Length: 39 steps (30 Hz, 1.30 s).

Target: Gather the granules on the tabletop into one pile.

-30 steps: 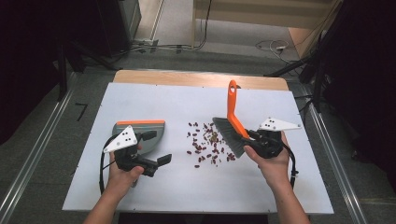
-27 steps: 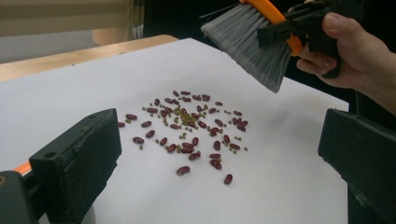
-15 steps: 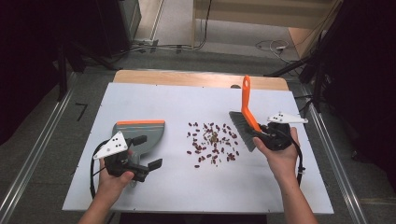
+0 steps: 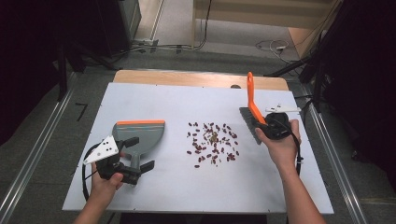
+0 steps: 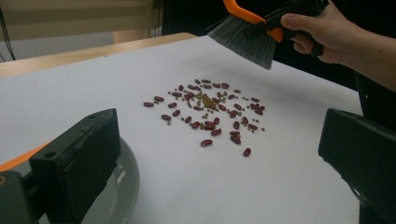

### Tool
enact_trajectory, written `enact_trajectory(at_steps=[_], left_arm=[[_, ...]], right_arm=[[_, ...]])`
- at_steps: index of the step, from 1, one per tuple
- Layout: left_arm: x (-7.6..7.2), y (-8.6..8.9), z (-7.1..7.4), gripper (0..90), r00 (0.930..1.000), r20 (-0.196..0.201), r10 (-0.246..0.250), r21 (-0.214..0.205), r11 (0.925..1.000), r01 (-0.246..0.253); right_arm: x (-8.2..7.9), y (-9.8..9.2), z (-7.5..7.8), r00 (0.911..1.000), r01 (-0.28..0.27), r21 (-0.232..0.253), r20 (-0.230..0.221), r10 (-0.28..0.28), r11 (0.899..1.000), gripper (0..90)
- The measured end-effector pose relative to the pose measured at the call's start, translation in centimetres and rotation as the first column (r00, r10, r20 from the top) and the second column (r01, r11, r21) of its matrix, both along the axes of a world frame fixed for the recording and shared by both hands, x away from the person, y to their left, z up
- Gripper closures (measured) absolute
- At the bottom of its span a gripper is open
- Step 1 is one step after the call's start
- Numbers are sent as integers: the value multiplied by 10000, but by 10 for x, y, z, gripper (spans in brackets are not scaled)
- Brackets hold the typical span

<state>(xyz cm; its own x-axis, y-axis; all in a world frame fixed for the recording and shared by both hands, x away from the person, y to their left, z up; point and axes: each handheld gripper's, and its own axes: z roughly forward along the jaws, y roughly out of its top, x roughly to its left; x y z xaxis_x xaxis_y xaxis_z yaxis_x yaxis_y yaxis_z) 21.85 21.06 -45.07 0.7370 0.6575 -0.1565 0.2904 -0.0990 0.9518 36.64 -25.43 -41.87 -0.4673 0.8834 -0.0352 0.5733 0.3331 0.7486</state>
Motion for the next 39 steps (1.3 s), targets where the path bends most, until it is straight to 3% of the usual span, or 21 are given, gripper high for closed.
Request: enact_trajectory(at_steps=[4,8,12,19,27,32,39], left_arm=[[-2,4,-1,0,9998,69,164,-58,9998,-163],[-5,10,-1,0,9989,200,414,-64,9991,-413],[-7,15,-1,0,9980,256,581,-152,9982,-577],[-6,13,-3,0,9982,241,543,-19,9985,-542],[-5,13,-5,0,9985,168,522,-2,9986,-522],[-5,13,-5,0,9986,150,504,8,9987,-504],[-5,12,-5,0,9989,162,431,45,9991,-432]], right_arm=[[8,3,-4,9996,274,-569,-99,-280,9980,684],[16,2,-10,9973,661,-698,-267,-681,9954,684],[21,5,-17,9941,1037,-1298,-191,-1071,9861,684],[25,24,-32,9943,834,-2311,-456,-964,9694,684],[25,42,-41,9945,585,-2206,-723,-761,9736,687],[18,50,-41,9952,341,-1959,-835,-513,9800,688],[7,62,-42,9969,-14,-1937,-774,-139,9811,688]])
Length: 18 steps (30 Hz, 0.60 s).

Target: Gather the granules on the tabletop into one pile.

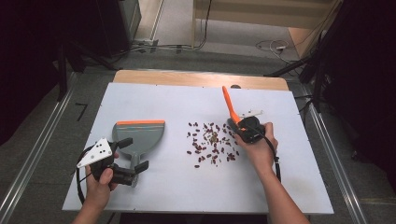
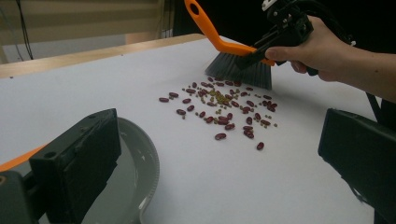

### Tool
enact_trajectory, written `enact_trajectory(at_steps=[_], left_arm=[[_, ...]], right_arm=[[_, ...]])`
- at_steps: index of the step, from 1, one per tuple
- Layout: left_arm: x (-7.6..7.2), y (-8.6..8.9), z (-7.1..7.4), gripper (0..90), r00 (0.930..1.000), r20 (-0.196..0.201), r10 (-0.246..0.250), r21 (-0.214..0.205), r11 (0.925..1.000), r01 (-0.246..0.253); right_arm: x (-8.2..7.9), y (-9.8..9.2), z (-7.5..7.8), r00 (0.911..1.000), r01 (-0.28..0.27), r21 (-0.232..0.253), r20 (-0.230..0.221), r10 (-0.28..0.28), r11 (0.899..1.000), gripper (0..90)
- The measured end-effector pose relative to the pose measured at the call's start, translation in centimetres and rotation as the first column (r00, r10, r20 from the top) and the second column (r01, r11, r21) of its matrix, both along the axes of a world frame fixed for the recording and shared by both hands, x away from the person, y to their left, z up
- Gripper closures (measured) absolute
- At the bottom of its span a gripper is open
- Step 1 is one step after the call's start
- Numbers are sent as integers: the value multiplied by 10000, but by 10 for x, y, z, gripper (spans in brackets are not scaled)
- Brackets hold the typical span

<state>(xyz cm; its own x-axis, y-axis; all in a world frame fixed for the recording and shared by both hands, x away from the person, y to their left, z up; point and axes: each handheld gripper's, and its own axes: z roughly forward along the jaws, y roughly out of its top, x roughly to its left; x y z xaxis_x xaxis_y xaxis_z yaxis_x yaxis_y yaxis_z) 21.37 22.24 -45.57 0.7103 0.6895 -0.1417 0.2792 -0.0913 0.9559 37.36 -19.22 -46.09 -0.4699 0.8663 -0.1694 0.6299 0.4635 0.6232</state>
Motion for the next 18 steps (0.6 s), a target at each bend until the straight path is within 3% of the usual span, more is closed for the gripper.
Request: enact_trajectory(at_steps=[18], left_arm=[[0,2,-1,0,9999,-20,131,-68,9999,-131]], right_arm=[[-14,19,2,9972,-730,316,-157,736,9968,687]])
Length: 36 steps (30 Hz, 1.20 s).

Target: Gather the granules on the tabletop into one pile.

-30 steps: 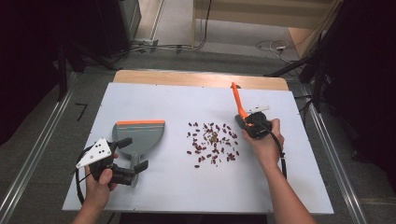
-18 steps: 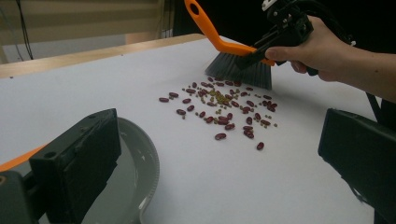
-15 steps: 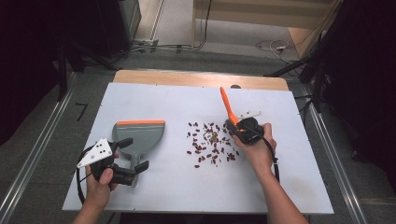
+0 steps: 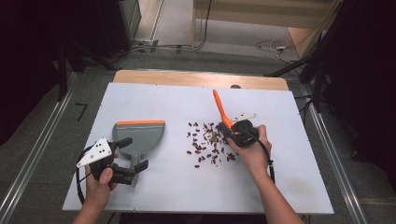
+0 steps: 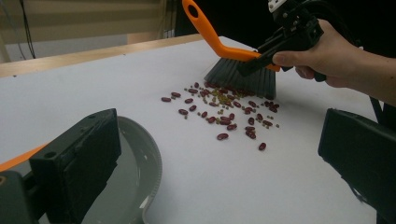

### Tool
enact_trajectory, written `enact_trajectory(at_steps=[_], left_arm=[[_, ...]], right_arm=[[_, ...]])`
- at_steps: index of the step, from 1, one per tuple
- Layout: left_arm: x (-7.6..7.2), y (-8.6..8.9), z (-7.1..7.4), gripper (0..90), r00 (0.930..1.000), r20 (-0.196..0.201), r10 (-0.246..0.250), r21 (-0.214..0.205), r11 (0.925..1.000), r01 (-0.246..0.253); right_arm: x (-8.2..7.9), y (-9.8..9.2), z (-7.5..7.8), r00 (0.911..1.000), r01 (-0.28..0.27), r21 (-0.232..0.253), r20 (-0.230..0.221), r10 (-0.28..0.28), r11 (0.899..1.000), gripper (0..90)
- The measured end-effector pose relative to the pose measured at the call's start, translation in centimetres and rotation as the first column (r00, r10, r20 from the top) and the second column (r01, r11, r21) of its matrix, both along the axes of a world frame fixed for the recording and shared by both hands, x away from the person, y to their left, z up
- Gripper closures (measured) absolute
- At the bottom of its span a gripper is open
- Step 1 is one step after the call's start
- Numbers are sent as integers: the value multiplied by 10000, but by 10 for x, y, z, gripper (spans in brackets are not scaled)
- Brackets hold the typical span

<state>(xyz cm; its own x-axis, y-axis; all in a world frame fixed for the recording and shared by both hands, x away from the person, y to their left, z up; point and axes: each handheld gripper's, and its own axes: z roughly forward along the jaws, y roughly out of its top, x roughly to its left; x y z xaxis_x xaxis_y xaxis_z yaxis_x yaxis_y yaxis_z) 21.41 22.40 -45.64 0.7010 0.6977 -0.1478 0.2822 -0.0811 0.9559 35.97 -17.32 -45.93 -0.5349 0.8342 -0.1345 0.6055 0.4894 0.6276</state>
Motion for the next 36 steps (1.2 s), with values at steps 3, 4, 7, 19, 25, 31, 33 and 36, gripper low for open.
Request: enact_trajectory(at_steps=[3,4,7,19,25,31,33,36], left_arm=[[0,1,0,0,10000,11,7,-19,10000,-7],[0,1,0,0,10000,21,5,-20,10000,-5],[0,1,0,0,10000,21,7,7,10000,-7],[0,2,0,0,10000,26,62,-7,10000,-62],[1,2,-1,0,10000,1,57,-10,10000,-57],[0,2,-1,0,10000,17,52,-8,10000,-52],[0,2,0,0,10000,42,17,10,10000,-17],[0,2,0,0,10000,50,3,23,10000,-3]], right_arm=[[-1,2,1,9999,-133,54,-10,133,9999,688],[0,2,2,9999,-149,86,-15,149,9999,687],[3,-1,7,9999,-122,307,16,122,9995,687],[36,-24,20,9996,-52,634,292,34,9980,687],[45,-18,4,9970,-660,-201,380,668,9976,687],[38,-2,-1,9886,-1503,-189,48,1504,9885,689],[34,1,-1,9860,-1665,-212,16,1666,9858,689],[29,1,1,9785,-2051,-94,-224,2049,9787,689]])
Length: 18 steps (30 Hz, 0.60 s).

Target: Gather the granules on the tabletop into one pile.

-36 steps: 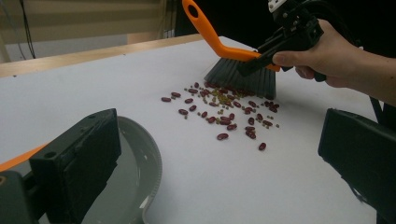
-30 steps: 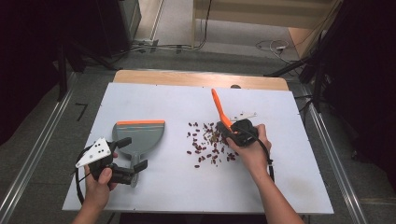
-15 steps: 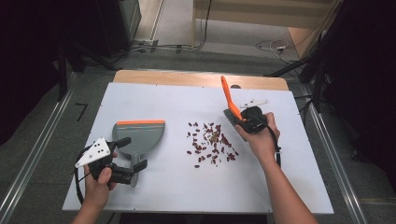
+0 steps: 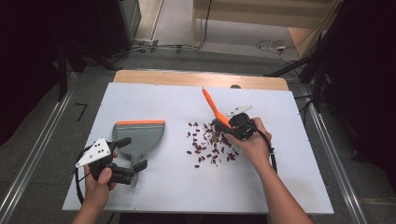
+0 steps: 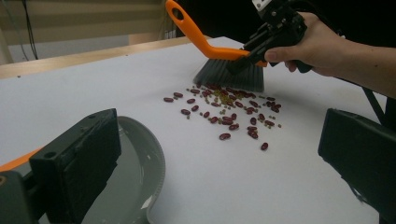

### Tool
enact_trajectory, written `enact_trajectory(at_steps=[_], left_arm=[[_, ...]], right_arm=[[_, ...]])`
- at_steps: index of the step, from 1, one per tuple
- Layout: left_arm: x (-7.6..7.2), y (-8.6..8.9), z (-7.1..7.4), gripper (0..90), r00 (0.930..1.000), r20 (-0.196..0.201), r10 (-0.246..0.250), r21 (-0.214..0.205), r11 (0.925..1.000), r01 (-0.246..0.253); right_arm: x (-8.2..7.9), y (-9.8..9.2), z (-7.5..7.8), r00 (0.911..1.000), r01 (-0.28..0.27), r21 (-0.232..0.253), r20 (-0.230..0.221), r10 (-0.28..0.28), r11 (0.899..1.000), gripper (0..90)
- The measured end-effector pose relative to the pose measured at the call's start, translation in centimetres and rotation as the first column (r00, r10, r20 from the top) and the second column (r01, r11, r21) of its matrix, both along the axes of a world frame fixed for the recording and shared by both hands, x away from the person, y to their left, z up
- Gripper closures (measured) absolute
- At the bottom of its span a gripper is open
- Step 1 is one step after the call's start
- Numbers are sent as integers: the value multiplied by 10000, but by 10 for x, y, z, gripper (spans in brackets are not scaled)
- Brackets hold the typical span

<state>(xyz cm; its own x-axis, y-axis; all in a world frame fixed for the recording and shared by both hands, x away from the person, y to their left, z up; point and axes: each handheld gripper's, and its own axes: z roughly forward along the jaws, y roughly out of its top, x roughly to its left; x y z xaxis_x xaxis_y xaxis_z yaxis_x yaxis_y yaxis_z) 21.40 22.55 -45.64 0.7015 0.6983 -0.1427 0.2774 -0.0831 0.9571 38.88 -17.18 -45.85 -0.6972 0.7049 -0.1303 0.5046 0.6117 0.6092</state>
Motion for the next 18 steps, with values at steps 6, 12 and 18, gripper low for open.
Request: enact_trajectory(at_steps=[6,12,18], left_arm=[[0,0,1,0,10000,1,17,39,10000,-17],[1,-2,0,0,10000,-21,-18,21,10000,18],[1,0,0,0,10000,-5,-17,34,10000,17]], right_arm=[[-7,0,5,9987,-486,149,-142,488,9987,688],[10,4,15,9938,-1073,331,327,1062,9937,688],[37,22,16,9800,-1708,-159,1011,1715,9852,687]])
